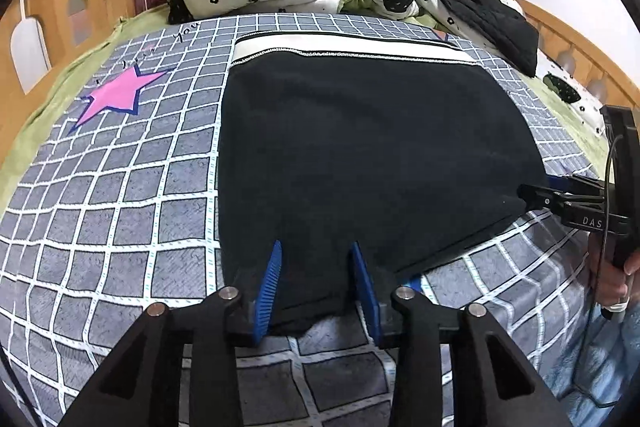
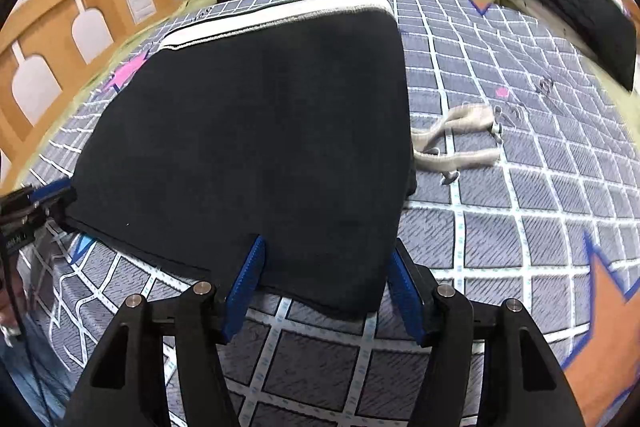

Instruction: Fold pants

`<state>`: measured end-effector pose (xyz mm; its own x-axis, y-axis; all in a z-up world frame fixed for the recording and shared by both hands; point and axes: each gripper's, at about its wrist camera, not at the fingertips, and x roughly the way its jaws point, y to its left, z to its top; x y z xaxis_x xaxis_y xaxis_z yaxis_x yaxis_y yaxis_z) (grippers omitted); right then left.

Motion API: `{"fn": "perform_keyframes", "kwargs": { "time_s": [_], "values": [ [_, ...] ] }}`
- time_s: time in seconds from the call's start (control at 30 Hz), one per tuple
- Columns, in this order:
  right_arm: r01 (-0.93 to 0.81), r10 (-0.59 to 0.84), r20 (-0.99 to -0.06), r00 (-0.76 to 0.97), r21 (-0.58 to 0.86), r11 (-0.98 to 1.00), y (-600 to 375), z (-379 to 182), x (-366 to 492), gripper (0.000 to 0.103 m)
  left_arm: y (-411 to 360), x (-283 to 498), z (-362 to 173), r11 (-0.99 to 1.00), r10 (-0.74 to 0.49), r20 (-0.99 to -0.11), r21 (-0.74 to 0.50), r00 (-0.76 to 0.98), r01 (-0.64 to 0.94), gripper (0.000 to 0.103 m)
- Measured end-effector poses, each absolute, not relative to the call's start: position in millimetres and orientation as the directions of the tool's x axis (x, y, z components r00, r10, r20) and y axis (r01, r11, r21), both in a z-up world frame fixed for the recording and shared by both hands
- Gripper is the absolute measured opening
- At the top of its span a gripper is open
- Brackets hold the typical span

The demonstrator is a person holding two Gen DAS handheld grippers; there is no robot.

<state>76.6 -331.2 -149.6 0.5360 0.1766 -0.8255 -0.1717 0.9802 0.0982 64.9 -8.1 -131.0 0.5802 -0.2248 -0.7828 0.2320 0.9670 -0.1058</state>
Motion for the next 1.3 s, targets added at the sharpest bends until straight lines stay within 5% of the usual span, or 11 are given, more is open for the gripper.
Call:
{"fn": "perform_keyframes", "kwargs": {
  "time_s": [0.23,0.77,0.93,1.13,1.3],
  "values": [
    [-0.185,0.190,-0.725,0.662,0.088,0.979,-336,-98,67,0.059,2,100,-105,0.961,-0.276,-0.768,-0.240,0.578,0.140,0.047],
    [-0.125,0.057,-0.719,0.693,-0.042,0.991,-301,-85,230,0.054,-58,235,-86,0.991,-0.011,-0.693,0.087,0.721,0.100,0.047],
    [-0.050,0.030,-0.743,0.669,-0.005,0.999,-319,-115,249,0.053,-49,270,-127,0.992,-0.007,-0.777,0.075,0.629,0.104,0.054],
    [-0.051,0.036,-0.740,0.672,0.003,0.999,-319,-117,250,0.054,-30,269,-132,0.996,-0.079,-0.783,-0.036,0.617,0.083,0.067],
    [-0.048,0.037,-0.738,0.673,0.006,0.999,-319,-118,249,0.054,-35,264,-133,0.996,-0.051,-0.778,0.002,0.626,0.084,0.068]
  ]
}}
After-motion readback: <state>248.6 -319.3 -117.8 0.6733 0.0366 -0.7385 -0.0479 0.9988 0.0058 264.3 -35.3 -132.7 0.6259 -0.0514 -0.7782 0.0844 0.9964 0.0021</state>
